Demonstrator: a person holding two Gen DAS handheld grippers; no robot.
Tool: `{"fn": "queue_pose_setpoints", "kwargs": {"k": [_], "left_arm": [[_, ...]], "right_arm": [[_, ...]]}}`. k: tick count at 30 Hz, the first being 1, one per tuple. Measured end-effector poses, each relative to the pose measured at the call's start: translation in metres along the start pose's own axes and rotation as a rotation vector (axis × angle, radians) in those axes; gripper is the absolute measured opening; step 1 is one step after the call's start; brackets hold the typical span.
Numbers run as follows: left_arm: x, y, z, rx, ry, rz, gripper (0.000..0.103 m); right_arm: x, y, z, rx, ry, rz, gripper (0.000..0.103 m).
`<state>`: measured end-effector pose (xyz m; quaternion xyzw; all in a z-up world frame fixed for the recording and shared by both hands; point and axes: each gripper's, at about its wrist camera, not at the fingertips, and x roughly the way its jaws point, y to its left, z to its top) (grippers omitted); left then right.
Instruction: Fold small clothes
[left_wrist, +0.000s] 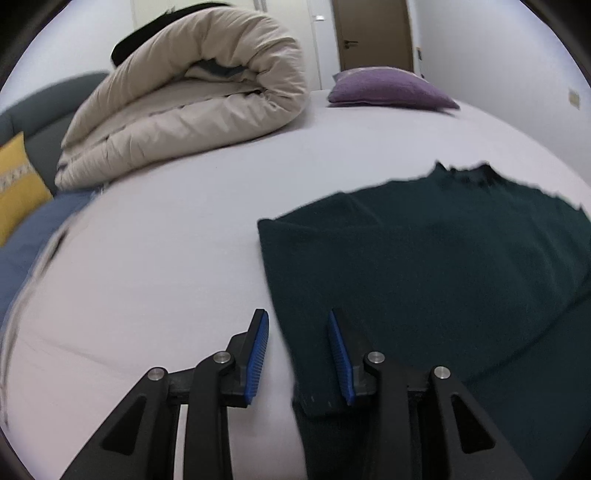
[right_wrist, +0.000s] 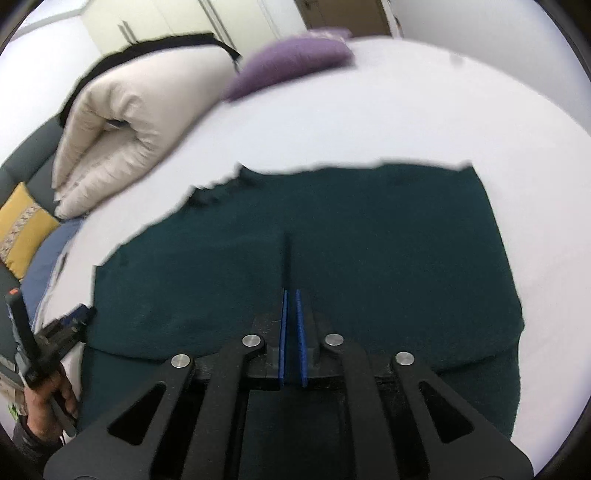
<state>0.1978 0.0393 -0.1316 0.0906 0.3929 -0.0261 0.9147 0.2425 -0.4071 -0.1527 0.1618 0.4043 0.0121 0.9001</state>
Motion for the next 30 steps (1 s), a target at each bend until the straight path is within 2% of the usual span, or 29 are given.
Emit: {"fn": "queue_pose_setpoints", "kwargs": {"k": [3, 5, 7, 9, 10, 12, 14, 16, 19, 21, 23, 27, 30], "left_arm": [[0.013, 0.01, -0.001, -0.05, 0.03, -0.027, 0.041], [0.017, 0.017, 0.001, -0.085, 0.046, -0.032, 0.051], [0.014, 0.022, 0.001, -0.101, 0.052, -0.047, 0.051], [-0.003, 0.028, -0.003, -0.128, 0.036, -0.069, 0.05], [-0.014, 0.031, -0.006, -0.145, 0.027, -0.085, 0.05], [-0.041, 0.038, -0.018, -0.183, 0.01, -0.123, 0.05], [-0.064, 0.045, -0.034, -0.237, 0.013, -0.17, 0.051], [-0.085, 0.05, -0.054, -0.286, 0.044, -0.24, 0.051], [-0.117, 0.047, -0.086, -0.303, 0.095, -0.333, 0.055], [-0.134, 0.044, -0.105, -0.32, 0.119, -0.365, 0.061], [-0.151, 0.039, -0.126, -0.334, 0.143, -0.398, 0.063], [-0.17, 0.025, -0.16, -0.328, 0.203, -0.439, 0.063], [-0.175, 0.02, -0.178, -0.315, 0.246, -0.449, 0.063]], "right_arm": [[0.009, 0.014, -0.002, -0.041, 0.029, 0.015, 0.006], [0.032, 0.016, -0.01, -0.08, 0.117, -0.025, 0.006], [0.032, 0.008, -0.016, -0.065, 0.085, -0.009, 0.006], [0.018, -0.002, -0.017, 0.005, 0.1, -0.019, 0.011], [0.006, -0.007, -0.018, 0.03, 0.101, -0.006, 0.016], [-0.023, -0.012, -0.025, 0.026, 0.071, 0.008, 0.051], [-0.062, -0.017, -0.041, 0.018, 0.001, 0.011, 0.068], [-0.099, -0.023, -0.062, 0.018, -0.034, 0.031, 0.069], [-0.146, -0.038, -0.102, 0.053, -0.024, 0.057, 0.069], [-0.173, -0.049, -0.133, 0.07, -0.013, 0.053, 0.069], [-0.195, -0.057, -0.159, 0.077, -0.009, 0.051, 0.069], [-0.234, -0.086, -0.205, 0.16, -0.015, 0.053, 0.069], [-0.251, -0.112, -0.227, 0.225, -0.007, 0.052, 0.068]]}}
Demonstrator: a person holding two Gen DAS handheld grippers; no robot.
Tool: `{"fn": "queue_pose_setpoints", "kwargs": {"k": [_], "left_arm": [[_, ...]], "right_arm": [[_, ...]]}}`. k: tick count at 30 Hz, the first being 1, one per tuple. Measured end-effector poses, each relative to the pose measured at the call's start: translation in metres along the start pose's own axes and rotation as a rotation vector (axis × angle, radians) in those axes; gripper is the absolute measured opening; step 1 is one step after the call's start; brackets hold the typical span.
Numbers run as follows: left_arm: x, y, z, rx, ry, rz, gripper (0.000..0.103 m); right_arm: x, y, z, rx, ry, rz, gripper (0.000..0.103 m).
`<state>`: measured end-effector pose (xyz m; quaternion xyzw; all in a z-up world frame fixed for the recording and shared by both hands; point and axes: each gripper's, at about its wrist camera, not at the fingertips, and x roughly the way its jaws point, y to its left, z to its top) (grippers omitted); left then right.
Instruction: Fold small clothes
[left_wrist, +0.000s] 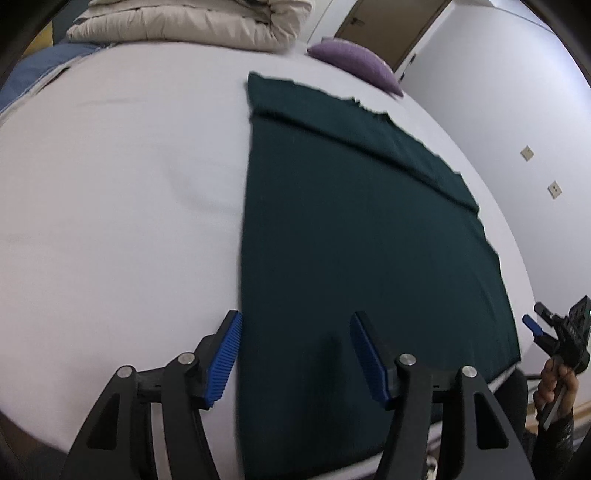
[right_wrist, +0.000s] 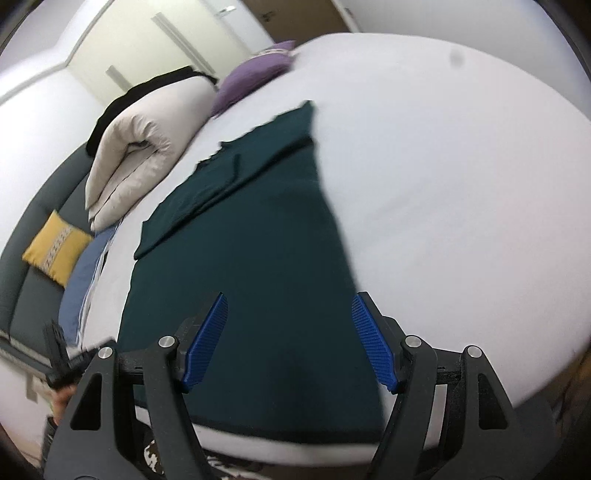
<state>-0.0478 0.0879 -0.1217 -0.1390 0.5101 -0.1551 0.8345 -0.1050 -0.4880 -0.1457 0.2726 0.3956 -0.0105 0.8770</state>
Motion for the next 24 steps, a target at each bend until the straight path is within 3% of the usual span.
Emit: {"fn": "queue_pose_setpoints", "kwargs": {"k": [8, 16, 24], "left_arm": [[-0.004, 0.01, -0.014, -0.034, 0.045, -0.081, 0.064], [-0.013, 0.03, -0.03, -0.138, 0.089, -0.214, 0.063], [-0.013, 0.026, -0.034, -0.123, 0.116, -0.222, 0.062]], "right_arm": [[-0.004, -0.052, -0.028, 0.123, 0.124, 0.019, 0.06], [-0.005, -0.068, -0.052, 0.189, 0.169, 0.104, 0.052], [-0.005, -0.067, -0.055, 0.197, 0.185, 0.132, 0.052]]}}
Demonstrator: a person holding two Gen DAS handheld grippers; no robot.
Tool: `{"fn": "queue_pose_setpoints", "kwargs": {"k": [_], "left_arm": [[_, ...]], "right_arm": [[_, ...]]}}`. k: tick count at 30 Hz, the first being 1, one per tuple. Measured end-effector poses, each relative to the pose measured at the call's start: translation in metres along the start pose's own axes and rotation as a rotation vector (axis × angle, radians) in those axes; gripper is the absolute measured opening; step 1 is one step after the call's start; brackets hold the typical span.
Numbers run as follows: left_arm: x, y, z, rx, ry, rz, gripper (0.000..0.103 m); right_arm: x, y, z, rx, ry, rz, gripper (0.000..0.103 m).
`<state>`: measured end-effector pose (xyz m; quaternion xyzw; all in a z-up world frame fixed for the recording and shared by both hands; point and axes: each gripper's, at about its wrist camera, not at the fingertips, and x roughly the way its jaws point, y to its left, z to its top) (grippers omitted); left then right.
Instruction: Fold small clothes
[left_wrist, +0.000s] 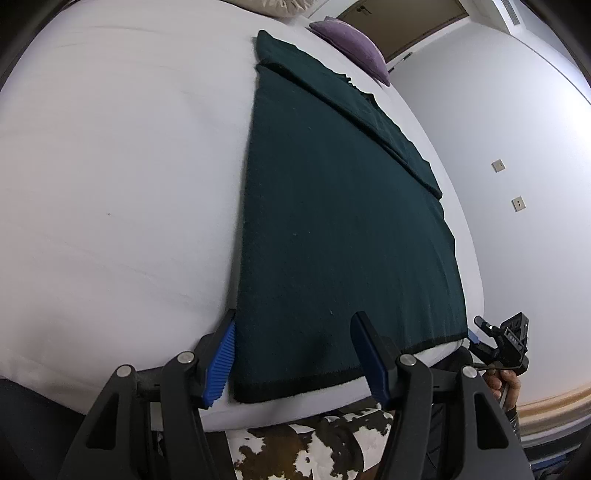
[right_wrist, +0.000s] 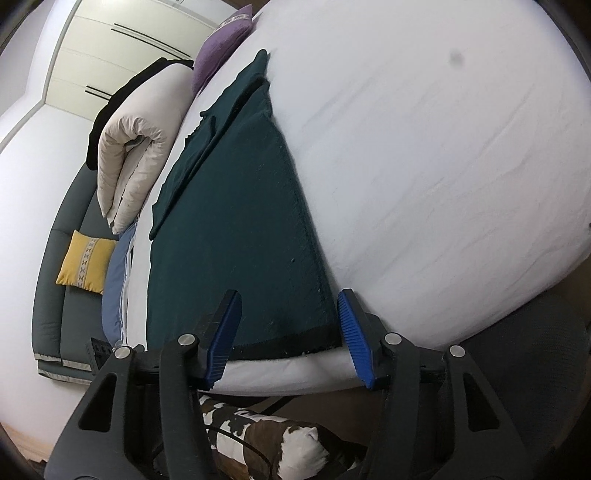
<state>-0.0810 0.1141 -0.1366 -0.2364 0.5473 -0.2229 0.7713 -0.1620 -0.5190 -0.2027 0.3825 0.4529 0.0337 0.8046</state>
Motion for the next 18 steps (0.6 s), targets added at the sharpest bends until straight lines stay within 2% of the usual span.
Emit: {"fn": "queue_pose_setpoints", "kwargs": {"k": [2, 4, 12, 16, 18], "left_arm": [[0.0, 0.002, 0.002, -0.007, 0.001, -0.008, 0.06], [0.0, 0.003, 0.002, -0.008, 0.0, 0.008, 0.052], [0.003, 0.005, -0.002, 0.003, 0.021, 0.045, 0.011], [0.002, 0.005, -0.005, -0.001, 0.013, 0.042, 0.008], [0.0, 0.006, -0.005, -0.011, 0.004, 0.035, 0.007]], "right_arm": [[-0.001, -0.001, 0.001, 0.003, -0.001, 0.003, 0.049], [-0.003, -0.003, 0.002, 0.013, -0.006, 0.006, 0.049], [-0.005, -0.008, 0.01, 0.018, 0.001, -0.003, 0.048], [0.0, -0.002, 0.009, 0.0, 0.02, -0.01, 0.042], [0.002, 0.001, 0.009, -0.013, 0.027, -0.013, 0.032]]}}
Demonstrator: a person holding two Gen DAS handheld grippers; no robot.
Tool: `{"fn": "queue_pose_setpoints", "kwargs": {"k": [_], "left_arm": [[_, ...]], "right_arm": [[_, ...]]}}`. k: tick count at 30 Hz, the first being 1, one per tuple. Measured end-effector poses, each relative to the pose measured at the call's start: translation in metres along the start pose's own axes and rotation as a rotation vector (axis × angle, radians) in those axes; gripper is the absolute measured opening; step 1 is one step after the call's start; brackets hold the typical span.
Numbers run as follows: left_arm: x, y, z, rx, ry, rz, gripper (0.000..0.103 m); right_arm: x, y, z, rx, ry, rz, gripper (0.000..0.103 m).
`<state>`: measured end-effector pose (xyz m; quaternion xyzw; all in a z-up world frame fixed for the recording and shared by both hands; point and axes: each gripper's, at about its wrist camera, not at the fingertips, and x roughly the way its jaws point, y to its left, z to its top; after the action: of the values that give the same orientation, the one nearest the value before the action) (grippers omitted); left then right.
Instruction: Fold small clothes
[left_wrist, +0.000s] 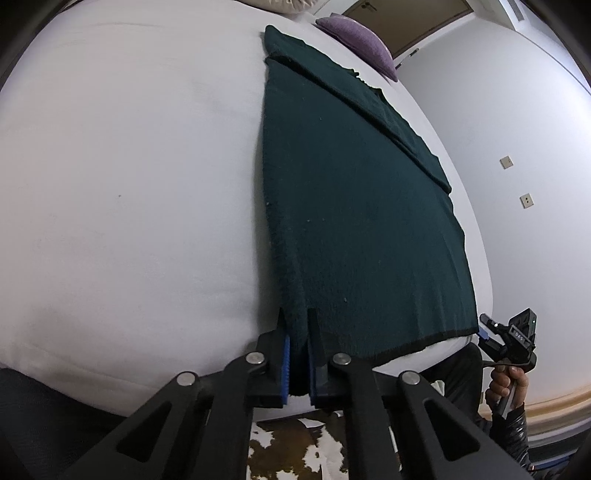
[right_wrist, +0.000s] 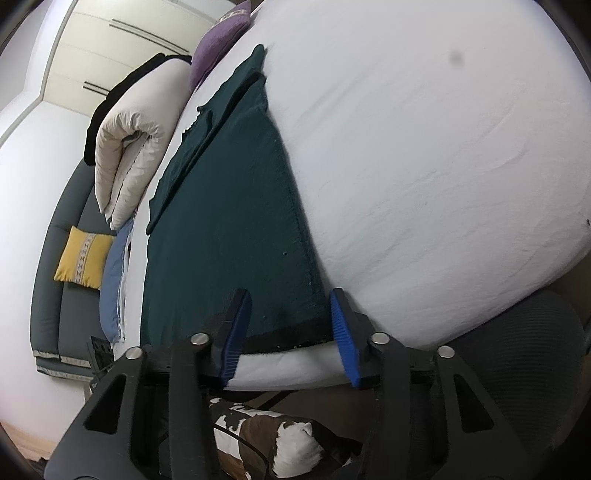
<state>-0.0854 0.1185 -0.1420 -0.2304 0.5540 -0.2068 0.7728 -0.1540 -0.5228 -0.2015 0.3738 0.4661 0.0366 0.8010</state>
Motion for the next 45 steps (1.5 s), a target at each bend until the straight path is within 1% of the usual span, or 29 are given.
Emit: {"fn": "queue_pose_setpoints", "kwargs": {"k": [1, 2, 3, 5, 9, 13, 17, 21, 22, 24, 27, 30, 32, 37, 41, 44, 45], "left_arm": [[-0.002, 0.0, -0.001, -0.003, -0.003, -0.001, 0.007], [-0.004, 0.001, -0.001, -0.007, -0.008, -0.004, 0.007], [-0.006, 0.001, -0.002, -0.009, -0.014, -0.008, 0.007], [-0.01, 0.001, -0.003, -0.015, -0.026, -0.018, 0.006], [-0.028, -0.001, -0.002, -0.032, -0.068, -0.07, 0.006], [-0.05, -0.009, 0.001, -0.037, -0.123, -0.142, 0.006], [-0.064, -0.021, 0.008, -0.046, -0.173, -0.225, 0.006], [-0.074, -0.029, 0.016, -0.06, -0.209, -0.292, 0.006], [-0.078, -0.03, 0.019, -0.073, -0.226, -0.325, 0.006], [-0.084, -0.031, 0.024, -0.085, -0.251, -0.354, 0.006], [-0.093, -0.034, 0.033, -0.084, -0.286, -0.373, 0.006], [-0.094, -0.033, 0.038, -0.1, -0.291, -0.402, 0.006], [-0.092, -0.033, 0.04, -0.109, -0.292, -0.409, 0.006], [-0.087, -0.034, 0.053, -0.124, -0.295, -0.439, 0.006], [-0.084, -0.039, 0.074, -0.12, -0.311, -0.462, 0.006], [-0.082, -0.042, 0.098, -0.115, -0.33, -0.471, 0.006], [-0.08, -0.043, 0.111, -0.114, -0.342, -0.467, 0.006]], "right_arm": [[0.001, 0.001, 0.001, -0.01, 0.004, -0.005, 0.028], [0.002, 0.003, 0.001, -0.019, 0.008, -0.014, 0.018], [0.003, 0.004, 0.001, -0.026, 0.012, -0.022, 0.01], [0.004, 0.006, 0.002, -0.042, 0.015, -0.028, 0.007], [0.0, 0.016, 0.003, -0.087, 0.001, -0.016, 0.006], [-0.007, 0.032, 0.009, -0.106, -0.012, 0.017, 0.006], [-0.019, 0.051, 0.018, -0.114, -0.043, 0.091, 0.006], [-0.024, 0.061, 0.027, -0.11, -0.047, 0.132, 0.006], [-0.026, 0.064, 0.03, -0.108, -0.05, 0.151, 0.006], [-0.031, 0.069, 0.034, -0.107, -0.066, 0.198, 0.006], [-0.04, 0.08, 0.039, -0.12, -0.087, 0.274, 0.006], [-0.043, 0.09, 0.047, -0.134, -0.091, 0.279, 0.006], [-0.044, 0.095, 0.052, -0.135, -0.092, 0.297, 0.006], [-0.042, 0.11, 0.07, -0.15, -0.103, 0.31, 0.006], [-0.037, 0.125, 0.093, -0.156, -0.12, 0.329, 0.006], [-0.029, 0.146, 0.117, -0.179, -0.131, 0.318, 0.006], [-0.025, 0.153, 0.127, -0.185, -0.137, 0.312, 0.006]]}}
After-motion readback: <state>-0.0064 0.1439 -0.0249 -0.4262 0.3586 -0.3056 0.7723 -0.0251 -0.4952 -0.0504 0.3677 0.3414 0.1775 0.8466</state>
